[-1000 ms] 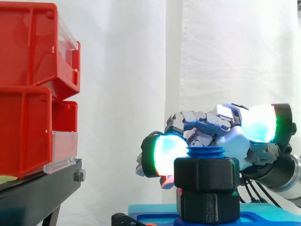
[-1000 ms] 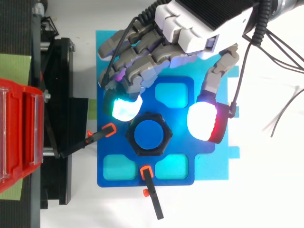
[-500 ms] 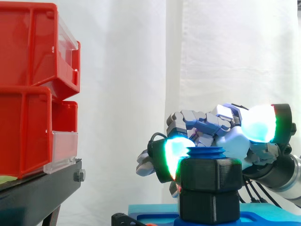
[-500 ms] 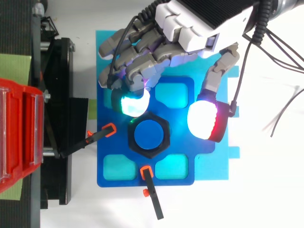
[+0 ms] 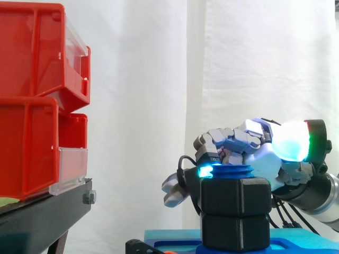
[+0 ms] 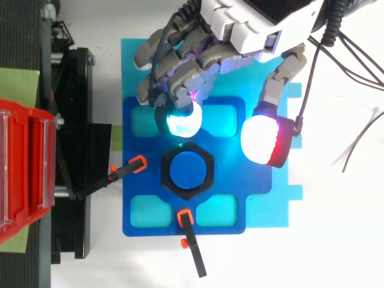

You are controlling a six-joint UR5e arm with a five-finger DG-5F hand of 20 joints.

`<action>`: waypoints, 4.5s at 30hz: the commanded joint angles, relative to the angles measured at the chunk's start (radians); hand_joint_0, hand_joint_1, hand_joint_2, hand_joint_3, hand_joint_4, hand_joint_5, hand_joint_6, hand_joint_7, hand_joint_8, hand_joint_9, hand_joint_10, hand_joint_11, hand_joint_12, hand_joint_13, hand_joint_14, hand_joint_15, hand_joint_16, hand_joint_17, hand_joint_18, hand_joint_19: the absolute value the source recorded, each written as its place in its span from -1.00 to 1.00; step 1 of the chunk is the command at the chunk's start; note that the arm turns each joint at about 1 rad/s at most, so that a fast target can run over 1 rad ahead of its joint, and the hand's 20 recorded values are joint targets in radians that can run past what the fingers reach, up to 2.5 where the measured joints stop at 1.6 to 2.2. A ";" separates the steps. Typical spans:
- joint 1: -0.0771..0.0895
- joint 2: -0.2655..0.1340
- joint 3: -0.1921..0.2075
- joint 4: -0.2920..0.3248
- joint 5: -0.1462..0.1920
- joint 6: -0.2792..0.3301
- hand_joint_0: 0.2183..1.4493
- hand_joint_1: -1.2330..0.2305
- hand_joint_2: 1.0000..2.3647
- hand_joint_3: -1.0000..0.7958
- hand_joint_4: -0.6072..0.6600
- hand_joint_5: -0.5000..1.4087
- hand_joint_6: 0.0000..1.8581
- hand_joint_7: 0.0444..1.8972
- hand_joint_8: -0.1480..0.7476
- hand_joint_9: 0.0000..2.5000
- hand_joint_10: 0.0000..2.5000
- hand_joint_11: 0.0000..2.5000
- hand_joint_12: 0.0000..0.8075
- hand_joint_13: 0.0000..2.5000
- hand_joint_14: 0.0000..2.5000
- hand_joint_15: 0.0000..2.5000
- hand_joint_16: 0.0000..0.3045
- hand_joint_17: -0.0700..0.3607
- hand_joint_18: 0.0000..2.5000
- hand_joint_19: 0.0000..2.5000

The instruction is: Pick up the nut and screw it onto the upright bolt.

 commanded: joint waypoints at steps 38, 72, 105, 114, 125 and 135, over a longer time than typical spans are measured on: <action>0.028 -0.029 0.088 0.000 -0.018 0.052 -0.61 0.37 -1.00 -0.44 0.34 -0.63 -0.46 -0.25 -0.11 -0.29 -1.00 -1.00 -0.21 -0.55 -1.00 -1.00 -0.76 -0.29 -0.69 -0.88; 0.039 -0.031 0.033 0.048 0.018 0.032 -0.60 0.36 -1.00 -0.44 0.36 -0.54 -0.46 0.35 -0.05 -0.25 -1.00 -0.96 -0.21 -0.52 -1.00 -0.99 -0.76 -0.30 -0.67 -0.87; -0.006 -0.029 0.028 0.038 -0.021 0.033 -0.57 0.33 -1.00 -0.44 0.22 -0.46 -0.33 0.28 -0.12 -0.03 -1.00 -0.90 -0.29 -0.42 -1.00 -0.96 -0.78 -0.33 -0.58 -0.82; -0.006 -0.029 0.028 0.048 -0.021 0.035 -0.60 0.35 -1.00 -0.44 0.41 -0.58 -0.46 0.08 -0.08 -0.18 -1.00 -0.96 -0.22 -0.47 -1.00 -0.97 -0.77 -0.30 -0.63 -0.84; -0.010 -0.029 0.045 0.088 -0.036 0.050 -0.63 0.36 -1.00 -0.44 0.24 -0.66 -0.46 -0.32 -0.13 -0.38 -1.00 -1.00 -0.18 -0.59 -1.00 -1.00 -0.73 -0.24 -0.70 -0.87; 0.008 -0.029 0.045 0.069 -0.024 0.047 -0.69 0.43 -1.00 -0.44 0.25 -0.66 -0.46 -0.34 -0.10 -0.42 -1.00 -1.00 -0.12 -0.61 -1.00 -1.00 -0.70 -0.20 -0.72 -0.89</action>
